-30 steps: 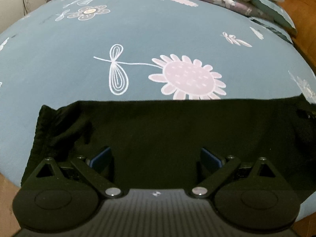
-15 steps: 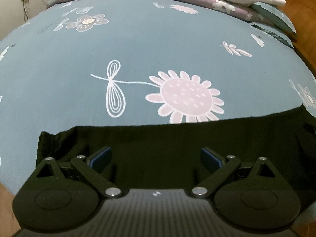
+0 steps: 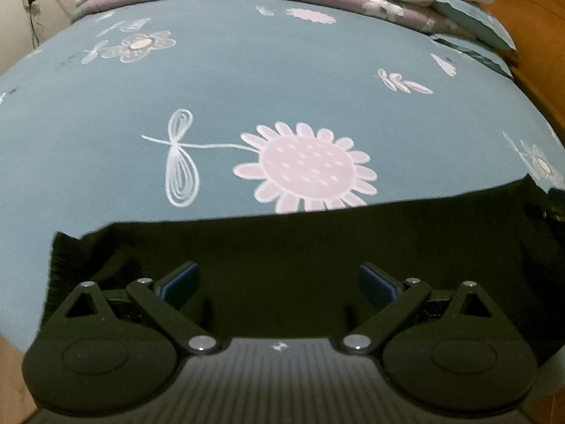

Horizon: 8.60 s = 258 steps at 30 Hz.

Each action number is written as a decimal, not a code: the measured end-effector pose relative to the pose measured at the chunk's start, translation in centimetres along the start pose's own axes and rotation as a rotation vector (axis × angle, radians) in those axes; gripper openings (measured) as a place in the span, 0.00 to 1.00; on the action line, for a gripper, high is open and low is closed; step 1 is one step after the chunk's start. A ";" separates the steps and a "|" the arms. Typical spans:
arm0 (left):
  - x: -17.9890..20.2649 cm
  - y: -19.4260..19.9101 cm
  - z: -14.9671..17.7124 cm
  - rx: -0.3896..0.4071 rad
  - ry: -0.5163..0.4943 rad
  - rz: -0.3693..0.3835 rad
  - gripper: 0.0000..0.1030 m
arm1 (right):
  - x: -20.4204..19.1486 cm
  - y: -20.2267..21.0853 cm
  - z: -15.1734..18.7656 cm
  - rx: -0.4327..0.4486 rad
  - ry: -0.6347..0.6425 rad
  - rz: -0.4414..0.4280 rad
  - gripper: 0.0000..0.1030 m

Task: Fold clothes

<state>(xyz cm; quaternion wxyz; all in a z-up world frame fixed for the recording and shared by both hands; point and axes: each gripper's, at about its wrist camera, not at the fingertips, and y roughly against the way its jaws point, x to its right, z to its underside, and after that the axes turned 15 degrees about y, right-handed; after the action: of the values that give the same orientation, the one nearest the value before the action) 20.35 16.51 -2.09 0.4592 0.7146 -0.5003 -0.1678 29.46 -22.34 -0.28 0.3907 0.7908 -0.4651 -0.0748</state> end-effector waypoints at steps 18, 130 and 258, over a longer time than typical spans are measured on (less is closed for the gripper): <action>-3.5 0.0 2.4 -0.048 0.115 -0.096 0.94 | 1.0 -3.3 -2.0 0.032 -0.084 -0.028 1.00; 13.9 -3.9 4.2 -0.219 -0.476 0.221 0.94 | 3.1 6.6 14.2 -0.104 -0.303 0.255 1.00; -21.2 1.8 6.8 0.065 0.965 0.390 0.81 | -23.3 -0.5 -9.6 0.108 0.565 -0.768 1.00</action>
<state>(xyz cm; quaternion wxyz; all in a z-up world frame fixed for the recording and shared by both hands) 5.22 31.50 -8.82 0.6378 0.6181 -0.3605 0.2850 21.49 1.59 0.19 0.4045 0.9139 -0.0181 0.0283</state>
